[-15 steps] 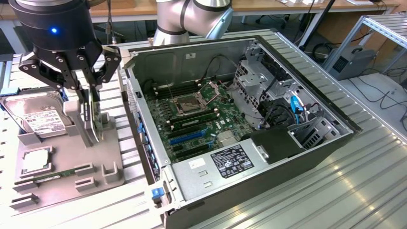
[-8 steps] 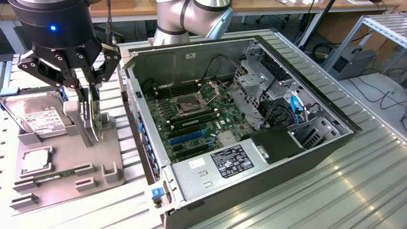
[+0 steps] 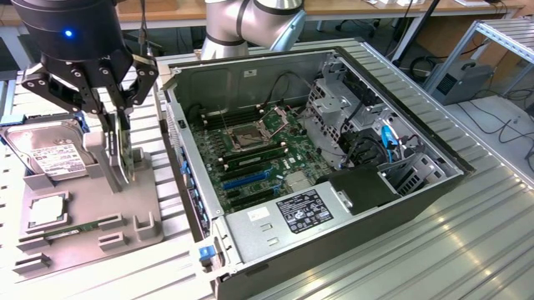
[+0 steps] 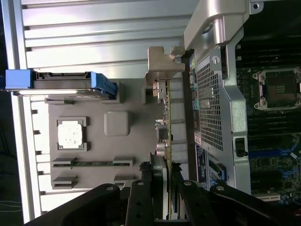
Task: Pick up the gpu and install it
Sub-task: 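Pick up the gpu and move the gpu toward the slot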
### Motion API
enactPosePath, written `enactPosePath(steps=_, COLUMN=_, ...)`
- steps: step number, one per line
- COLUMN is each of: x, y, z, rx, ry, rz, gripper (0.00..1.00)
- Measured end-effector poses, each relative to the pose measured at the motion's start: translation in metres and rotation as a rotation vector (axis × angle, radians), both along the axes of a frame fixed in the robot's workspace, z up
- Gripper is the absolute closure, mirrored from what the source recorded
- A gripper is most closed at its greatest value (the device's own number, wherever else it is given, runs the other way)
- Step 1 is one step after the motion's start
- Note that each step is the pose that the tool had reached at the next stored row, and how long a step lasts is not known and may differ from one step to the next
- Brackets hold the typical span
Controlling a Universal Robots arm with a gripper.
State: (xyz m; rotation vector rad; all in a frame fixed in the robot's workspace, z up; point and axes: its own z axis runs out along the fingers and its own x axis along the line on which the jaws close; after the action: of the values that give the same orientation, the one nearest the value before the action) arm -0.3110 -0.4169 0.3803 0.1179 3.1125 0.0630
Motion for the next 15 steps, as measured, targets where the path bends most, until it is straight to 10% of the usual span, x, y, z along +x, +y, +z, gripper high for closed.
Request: enactPosePath(steps=15, x=0.0000, y=0.0000, z=0.0054, rx=0.0001, ry=0.0000, rz=0.000, gripper=0.73)
